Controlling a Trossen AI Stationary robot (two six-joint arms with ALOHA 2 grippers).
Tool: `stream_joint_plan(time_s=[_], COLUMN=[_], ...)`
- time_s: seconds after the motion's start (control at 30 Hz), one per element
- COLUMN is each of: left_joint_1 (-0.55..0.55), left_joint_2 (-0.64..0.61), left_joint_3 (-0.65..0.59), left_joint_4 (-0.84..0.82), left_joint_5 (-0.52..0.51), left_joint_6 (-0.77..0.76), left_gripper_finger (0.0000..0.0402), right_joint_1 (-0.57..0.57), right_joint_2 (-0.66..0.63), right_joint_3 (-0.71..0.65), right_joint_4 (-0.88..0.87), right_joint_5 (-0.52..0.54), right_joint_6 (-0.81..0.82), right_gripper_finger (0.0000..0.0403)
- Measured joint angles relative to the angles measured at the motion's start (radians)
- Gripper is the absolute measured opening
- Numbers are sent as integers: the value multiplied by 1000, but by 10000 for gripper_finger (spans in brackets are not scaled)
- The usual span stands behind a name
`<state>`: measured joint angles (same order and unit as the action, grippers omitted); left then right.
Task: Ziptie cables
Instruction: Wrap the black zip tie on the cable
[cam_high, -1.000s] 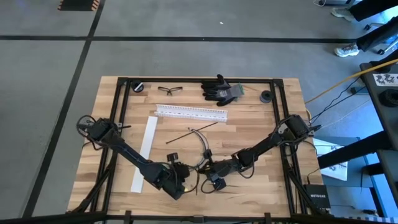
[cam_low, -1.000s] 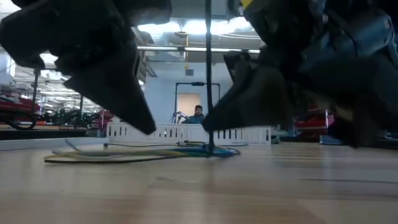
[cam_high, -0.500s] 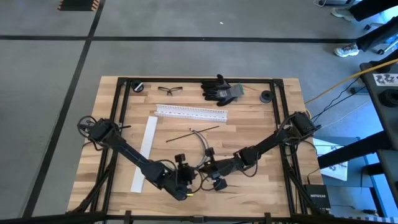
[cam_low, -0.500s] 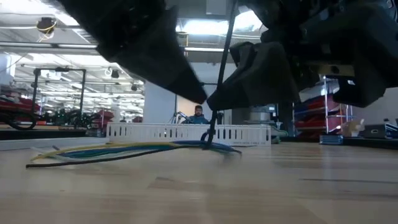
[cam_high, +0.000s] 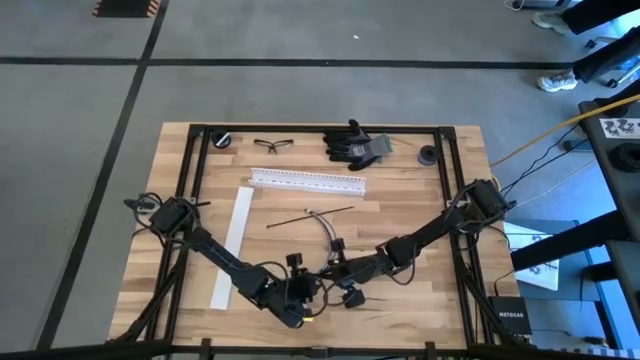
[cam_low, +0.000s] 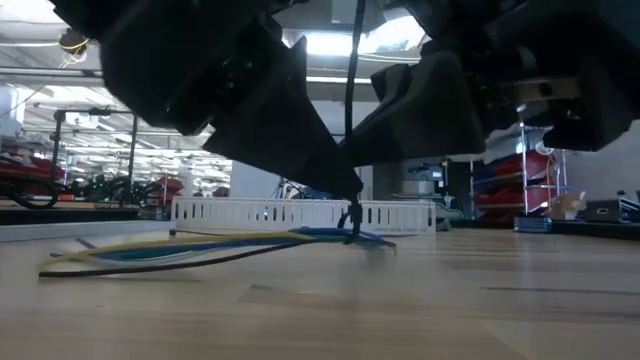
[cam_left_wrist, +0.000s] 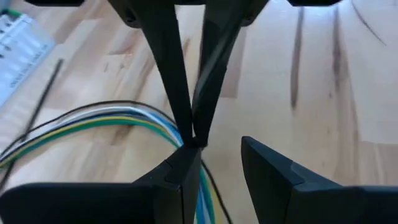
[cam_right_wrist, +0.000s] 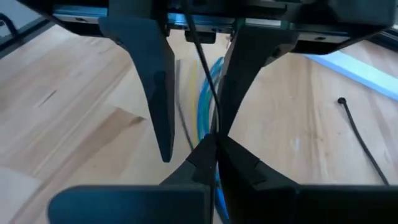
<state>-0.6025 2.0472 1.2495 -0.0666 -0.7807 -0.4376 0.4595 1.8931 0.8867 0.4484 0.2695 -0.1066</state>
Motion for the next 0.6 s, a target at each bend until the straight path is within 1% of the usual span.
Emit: stream_joint_plan(time_s=[0.13,0.23,0.3,0.4,0.5,0.6], left_joint_1=[-10,-10,-6,2,13,25], left_joint_2=[1,1,1,1,0,-14], left_joint_3=[0,-8,-52,-137,-200,-232], left_joint_4=[-3,12,92,271,453,515], left_joint_5=[-63,-71,-69,-61,-2,40], left_joint_6=[13,28,38,63,91,115], left_gripper_finger=[100,100,100,100,100,100], right_joint_1=[-2,-2,-2,-2,-2,-1], right_joint_2=[-2,-2,-2,-2,-2,-2], right_joint_3=[0,1,1,1,1,1], right_joint_4=[10,10,3,6,6,7], right_joint_5=[-1,-2,-3,-9,-10,-11], right_joint_6=[-2,-2,-2,-3,-3,-3], right_gripper_finger=[0,0,0,0,0,0])
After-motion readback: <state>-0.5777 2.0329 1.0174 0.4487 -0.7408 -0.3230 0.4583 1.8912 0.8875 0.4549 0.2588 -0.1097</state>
